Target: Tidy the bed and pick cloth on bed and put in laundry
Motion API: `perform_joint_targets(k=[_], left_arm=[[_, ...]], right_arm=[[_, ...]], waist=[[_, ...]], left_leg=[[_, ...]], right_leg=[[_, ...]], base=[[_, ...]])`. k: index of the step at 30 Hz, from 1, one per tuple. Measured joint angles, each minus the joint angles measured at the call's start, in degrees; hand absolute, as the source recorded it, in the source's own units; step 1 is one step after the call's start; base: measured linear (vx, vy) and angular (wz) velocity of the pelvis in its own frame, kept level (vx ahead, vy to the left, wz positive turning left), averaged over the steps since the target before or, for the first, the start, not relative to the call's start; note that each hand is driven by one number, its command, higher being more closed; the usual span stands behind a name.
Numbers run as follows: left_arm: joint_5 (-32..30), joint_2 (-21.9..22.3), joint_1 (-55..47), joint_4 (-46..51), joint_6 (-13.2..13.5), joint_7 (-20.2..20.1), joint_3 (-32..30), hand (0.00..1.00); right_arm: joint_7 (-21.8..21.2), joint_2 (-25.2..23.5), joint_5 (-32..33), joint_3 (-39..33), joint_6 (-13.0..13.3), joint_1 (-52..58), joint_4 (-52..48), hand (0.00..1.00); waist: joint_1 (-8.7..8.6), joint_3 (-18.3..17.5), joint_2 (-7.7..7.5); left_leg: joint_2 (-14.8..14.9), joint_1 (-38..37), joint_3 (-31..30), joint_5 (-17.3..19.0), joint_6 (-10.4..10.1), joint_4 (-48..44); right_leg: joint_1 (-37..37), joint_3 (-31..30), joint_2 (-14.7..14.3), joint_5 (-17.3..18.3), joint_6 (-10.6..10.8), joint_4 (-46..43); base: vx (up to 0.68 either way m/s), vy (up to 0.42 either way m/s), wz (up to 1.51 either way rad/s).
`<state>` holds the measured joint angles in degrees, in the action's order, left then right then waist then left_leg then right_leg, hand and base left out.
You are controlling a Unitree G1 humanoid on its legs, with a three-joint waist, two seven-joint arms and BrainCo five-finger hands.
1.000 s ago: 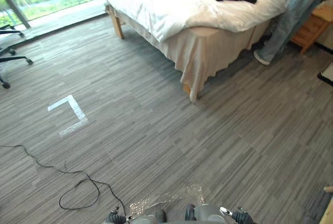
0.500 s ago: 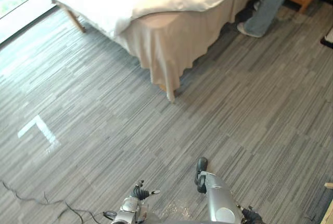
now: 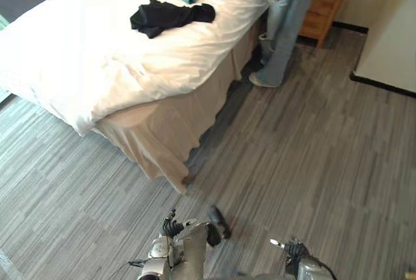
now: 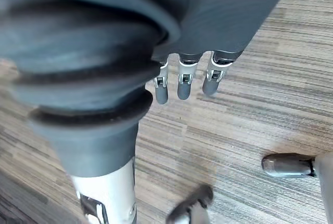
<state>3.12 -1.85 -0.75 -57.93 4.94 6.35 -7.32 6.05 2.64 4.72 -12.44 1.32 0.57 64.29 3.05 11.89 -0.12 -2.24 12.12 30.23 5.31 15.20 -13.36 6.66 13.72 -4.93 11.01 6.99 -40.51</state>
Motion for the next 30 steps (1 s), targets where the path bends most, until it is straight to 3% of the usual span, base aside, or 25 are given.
perform_joint_targets(k=[1, 2, 3, 4, 5, 7, 8, 10, 11, 12, 13, 14, 15, 16, 17, 19, 20, 21, 24, 26, 27, 28, 30], left_arm=[[0.0, -0.6, 0.0, -1.6, -0.2, 0.1, 0.0, 0.00], [0.1, -0.7, 0.0, -2.4, -0.3, 0.2, 0.0, 0.00], [0.3, -0.8, -0.2, -3.4, -0.7, 0.3, 0.0, 0.00], [0.3, -0.5, -0.3, -3.7, -0.8, 0.3, 0.0, 0.00], [0.8, -0.1, -0.3, -4.0, -0.8, 0.3, 0.0, 0.00], [1.5, 0.1, -0.4, -3.9, -0.7, 0.4, 0.0, 0.00], [2.2, 0.1, -0.5, -3.8, -0.6, 0.4, -0.2, 0.00], [3.3, 0.1, -0.4, -3.4, -0.5, 0.4, -1.9, 0.00], [3.8, 0.5, -0.4, -3.3, -0.5, 0.3, -3.7, 0.00], [4.0, 0.7, -0.4, -3.2, -0.4, 0.3, -4.6, 0.00], [4.0, 0.5, -0.9, -2.8, 0.0, 0.1, -6.5, 0.00], [4.0, 0.7, -1.3, -2.8, -0.1, 0.1, -7.7, 0.00], [4.0, 1.6, -1.8, -2.7, 0.0, 0.0, -8.6, 0.00], [4.0, 2.9, -2.4, -2.8, 0.0, 0.0, -9.7, 0.00], [4.0, 3.8, -2.7, -2.7, 0.1, -0.2, -11.3, 0.00], [4.0, 4.1, -2.9, -2.7, 0.3, -0.2, -12.6, 0.00], [4.1, 4.2, -2.7, -2.7, 0.3, -0.3, -12.9, 0.00], [4.1, 4.2, -2.8, -2.4, 0.5, -0.3, -12.5, 0.00], [4.0, 3.3, -2.8, -2.6, 0.4, -0.8, -9.9, 0.00], [4.0, 3.2, -2.7, -2.6, 0.4, -1.1, -8.9, 0.00], [4.0, 3.1, -2.7, -2.6, 0.4, -1.2, -8.5, 0.00], [4.0, 3.3, -2.7, -3.1, 0.4, -1.3, -7.9, 0.00], [3.9, 2.5, -2.6, -3.3, 0.5, -1.4, -6.6, 0.00]], right_arm=[[0.1, -0.1, -0.1, -1.2, 0.3, -0.1, -0.6, 0.00], [0.1, 0.1, -0.2, -1.2, 0.4, 0.0, -0.8, 0.00], [0.1, 0.2, -0.3, -1.2, 0.6, 0.1, -1.5, 0.00], [0.2, 0.3, -0.2, -1.3, 0.8, 0.2, -2.3, 0.00], [0.1, 0.7, -0.2, -1.7, 1.1, 0.2, -2.8, 0.00], [0.1, 0.8, -0.3, -3.0, 1.0, 0.2, -2.7, 0.00], [0.1, 0.8, -0.3, -3.4, 1.0, 0.2, -2.7, 0.00], [0.0, 0.5, -0.1, -3.5, 0.8, -0.2, -2.6, 0.00], [-0.2, 0.1, 0.3, -3.5, 0.8, -0.3, -2.7, 0.00], [-0.3, -0.2, 0.5, -3.5, 0.7, -0.3, -2.7, 0.00], [-0.9, -1.0, 0.7, -3.3, 0.6, 0.0, -2.7, 0.00], [-1.4, -0.9, 1.4, -3.5, 0.6, -0.1, -2.8, 0.00], [-1.4, -0.5, 2.1, -3.6, 0.6, -0.1, -3.0, 0.00], [-1.3, 0.2, 2.3, -3.9, 0.7, 0.0, -3.7, 0.00], [-1.3, 0.3, 2.4, -4.7, 0.6, 0.1, -3.8, 0.00], [-1.4, 0.4, 2.7, -4.7, 0.7, 0.3, -3.9, 0.00], [-1.3, 0.4, 3.7, -4.7, 0.6, 0.9, -3.8, 0.00], [-1.3, 0.5, 4.3, -4.6, 0.5, 1.2, -3.6, 0.00], [-1.3, 0.6, 5.6, -4.7, 0.5, 1.3, -2.1, 0.00], [-1.3, 0.7, 6.2, -5.1, 0.3, 1.2, -1.5, 0.00], [-1.3, 0.7, 6.2, -5.9, 0.0, 1.2, -1.3, 0.00], [-1.3, 1.0, 6.2, -6.6, -0.1, 1.3, -1.1, 0.00], [-1.3, 0.6, 6.1, -6.9, -0.3, 1.5, -0.4, 0.00]], waist=[[-1.09, 0.1, -0.64], [-1.49, 0.1, -0.77], [-2.10, 0.1, -0.65], [-2.25, 0.3, -0.26], [-2.32, 0.3, 0.54], [-2.19, 0.2, 1.12], [-1.93, 0.1, 1.04], [-1.69, 0.2, 0.50], [-0.95, 0.2, 0.37], [-0.47, 0.1, 0.16], [-0.20, -0.4, -1.53], [-0.49, -0.2, -0.68], [-0.65, -0.4, 0.24], [-1.10, -0.6, 1.86], [-1.94, -1.0, 2.63], [-2.42, -1.1, 2.95], [-2.29, -1.0, 2.95], [-2.02, -1.0, 2.93], [-2.38, -1.1, 2.86], [-2.32, -1.1, 2.85], [-2.40, -1.1, 2.94], [-2.50, -1.4, 3.65], [-2.50, -2.5, 2.54]], left_leg=[[-1.7, -4.1, -4.1, 1.6, -1.3, 0.5], [-2.5, -6.5, -6.3, 2.1, -1.8, 1.1], [-3.9, -11.5, -10.9, 2.6, -2.8, 2.9], [-4.1, -14.9, -14.8, 2.9, -3.5, 4.2], [-3.7, -18.2, -20.9, 3.0, -4.2, 5.3], [-2.3, -19.5, -26.7, 3.6, -6.3, 5.3], [-1.3, -19.9, -31.2, 4.7, -8.3, 5.4], [0.2, -19.8, -37.0, 6.2, -11.0, 5.3], [2.1, -20.0, -40.6, 8.2, -13.8, 4.4], [2.8, -19.9, -41.6, 9.2, -15.0, 3.6], [4.0, -20.1, -42.7, 11.7, -17.3, 2.3], [6.2, -21.0, -42.8, 13.2, -19.0, 2.1], [8.1, -21.6, -42.1, 13.5, -19.4, 2.2], [11.4, -22.2, -40.0, 12.4, -20.2, 1.9], [13.5, -21.8, -38.0, 9.9, -21.0, 1.1], [15.1, -20.3, -35.2, 6.9, -21.0, -2.3], [16.4, -18.3, -31.4, 4.7, -21.3, -6.3], [17.6, -17.4, -26.5, 4.9, -21.9, -9.3], [16.4, -16.7, -17.8, 5.0, -21.7, -8.1], [14.7, -16.5, -15.9, 4.9, -21.9, -2.0], [13.6, -16.7, -15.7, 4.0, -22.4, 3.5], [13.2, -16.7, -15.7, -2.1, -23.4, 8.2], [11.9, -18.3, -14.0, -2.2, -23.2, 9.4]], right_leg=[[-4.8, -0.1, 2.9, 0.5, 0.4, -12.7], [-6.2, 0.4, 5.1, 1.2, -0.1, -16.2], [-8.5, 1.5, 9.5, 3.2, -1.5, -18.1], [-10.0, 1.7, 12.3, 5.0, -3.0, -16.1], [-12.7, 0.2, 14.8, 7.0, -3.3, -8.7], [-14.3, -4.4, 15.0, 6.7, -2.3, 3.2], [-15.6, -9.4, 15.2, 5.1, -0.6, 13.2], [-17.4, -15.6, 16.3, 0.3, -0.1, 24.1], [-18.5, -16.9, 17.2, -3.0, 0.3, 29.0], [-18.7, -16.7, 17.3, -4.0, 0.5, 30.3], [-18.5, -15.7, 18.3, -6.0, 1.5, 31.0], [-18.5, -13.6, 17.7, -9.7, 3.2, 27.1], [-19.0, -11.9, 16.8, -9.5, 3.0, 23.7], [-18.9, -8.5, 15.5, -5.0, 1.1, 19.1], [-17.9, -5.6, 15.0, -2.9, -0.6, 16.7], [-15.4, -2.2, 14.9, -1.3, -2.2, 16.5], [-12.4, -0.2, 14.5, -0.9, -3.0, 18.4], [-9.4, 1.0, 14.0, -1.2, -3.9, 21.1], [-5.6, 1.7, 13.7, -2.1, -4.6, 25.7], [-4.7, 0.5, 13.7, -3.1, -4.2, 27.7], [-4.2, -0.2, 13.7, -3.9, -3.5, 28.9], [-3.9, -1.3, 13.0, -4.7, -2.5, 30.2], [-2.7, -3.4, 13.3, -6.9, -1.2, 34.1]], base=[[0.72, 0.058, 1.93], [0.83, 0.009, 2.02], [0.69, -0.033, 1.85], [0.80, -0.116, 2.47], [0.63, -0.221, 2.09], [0.59, -0.297, 2.10], [0.42, -0.302, 1.99], [0.58, -0.594, 1.88], [0.57, -0.683, 1.58], [0.42, -0.651, 1.34], [0.36, -0.679, 1.00], [0.34, -0.660, 1.00], [0.33, -0.601, 0.99], [0.32, -0.516, 1.09], [0.33, -0.512, 1.11], [0.28, -0.438, 0.90], [0.31, -0.506, 0.76], [0.28, -0.452, 0.48], [0.14, -0.176, 0.03], [0.07, -0.006, -0.29], [0.06, 0.103, -0.40], [0.06, 0.140, -0.56], [0.06, 0.129, -0.53]])
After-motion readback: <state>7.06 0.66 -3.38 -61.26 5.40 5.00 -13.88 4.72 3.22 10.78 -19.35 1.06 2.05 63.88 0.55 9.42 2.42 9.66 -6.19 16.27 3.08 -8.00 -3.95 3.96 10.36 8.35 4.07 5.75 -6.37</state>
